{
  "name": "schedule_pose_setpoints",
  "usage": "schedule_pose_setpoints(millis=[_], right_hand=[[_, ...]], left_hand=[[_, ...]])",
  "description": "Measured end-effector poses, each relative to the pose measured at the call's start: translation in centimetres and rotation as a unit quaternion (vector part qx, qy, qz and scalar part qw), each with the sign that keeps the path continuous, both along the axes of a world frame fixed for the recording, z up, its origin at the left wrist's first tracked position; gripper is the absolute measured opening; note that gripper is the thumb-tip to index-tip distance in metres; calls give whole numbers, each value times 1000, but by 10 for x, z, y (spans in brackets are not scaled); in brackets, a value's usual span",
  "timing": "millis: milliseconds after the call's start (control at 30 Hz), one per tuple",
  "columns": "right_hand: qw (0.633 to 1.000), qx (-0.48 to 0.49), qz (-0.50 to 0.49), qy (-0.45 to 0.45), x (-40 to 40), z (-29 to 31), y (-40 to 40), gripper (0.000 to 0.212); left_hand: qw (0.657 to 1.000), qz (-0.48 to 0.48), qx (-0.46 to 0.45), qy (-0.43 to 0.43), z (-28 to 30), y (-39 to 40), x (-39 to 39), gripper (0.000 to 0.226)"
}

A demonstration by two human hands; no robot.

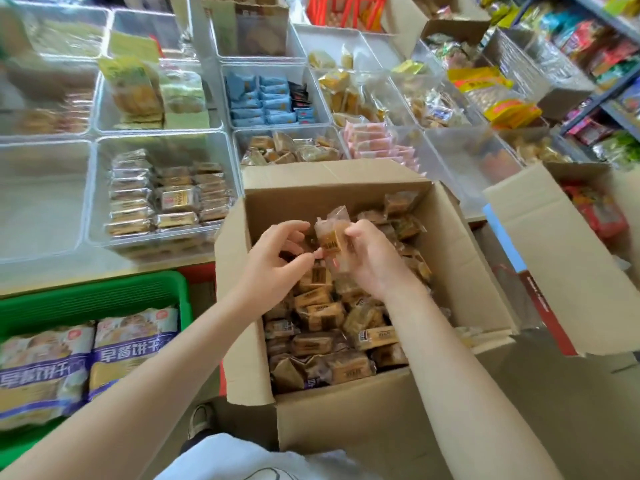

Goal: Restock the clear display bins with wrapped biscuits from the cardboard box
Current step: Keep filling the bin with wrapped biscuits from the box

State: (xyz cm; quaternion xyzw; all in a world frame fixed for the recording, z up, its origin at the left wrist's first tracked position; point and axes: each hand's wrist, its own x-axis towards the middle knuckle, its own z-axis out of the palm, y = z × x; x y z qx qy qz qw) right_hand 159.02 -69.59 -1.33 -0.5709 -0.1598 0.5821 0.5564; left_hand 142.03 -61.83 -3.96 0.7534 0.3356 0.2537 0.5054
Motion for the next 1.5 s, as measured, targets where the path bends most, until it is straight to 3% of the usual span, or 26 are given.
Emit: schedule_pose_setpoints(millis=[100,200,267,333,433,500,600,733,1000,1100,1233,1333,1400,1500], right_hand=[[997,31,41,55,-35,26,29,45],[995,39,69,66,-75,35,70,43],[995,44,62,63,-95,27,96,42],[998,35,53,25,-121,16,132,46],[984,-7,123,-132,-156,3,180,35],[937,-37,203,-281,-173,-1,208,21],[815,-69,255,-516,-183,-15,250,20],[719,-105,256,-637,-170,-50,302,35],[703,-226,397,-545,-171,-125,349,45],[708,-231,377,-551,-170,-136,360,42],[703,-269,358,-553,-164,-141,374,66],[677,-274,409,-547,-156,-137,383,42],[680,-270,427,-531,-151,-134,386,26],[667,-261,430,-550,-149,-138,389,24]], left_hand=[[998,-24,-18,-62,13,17,-20,82],[990,-16,133,-40,17,54,-53,103],[973,16,231,12,13,78,-67,99],[963,64,257,52,7,109,-91,88],[961,109,247,65,-5,153,-128,87],[956,118,258,71,-24,181,-150,92],[959,89,245,115,-65,220,-173,97],[953,80,170,239,-113,261,-195,94],[913,-4,210,351,-158,284,-202,74],[907,-23,223,356,-156,287,-200,68],[900,-32,233,368,-159,287,-200,65],[896,-38,235,375,-158,286,-199,63],[893,-41,233,382,-157,287,-198,62],[891,-41,229,391,-155,287,-197,63]])
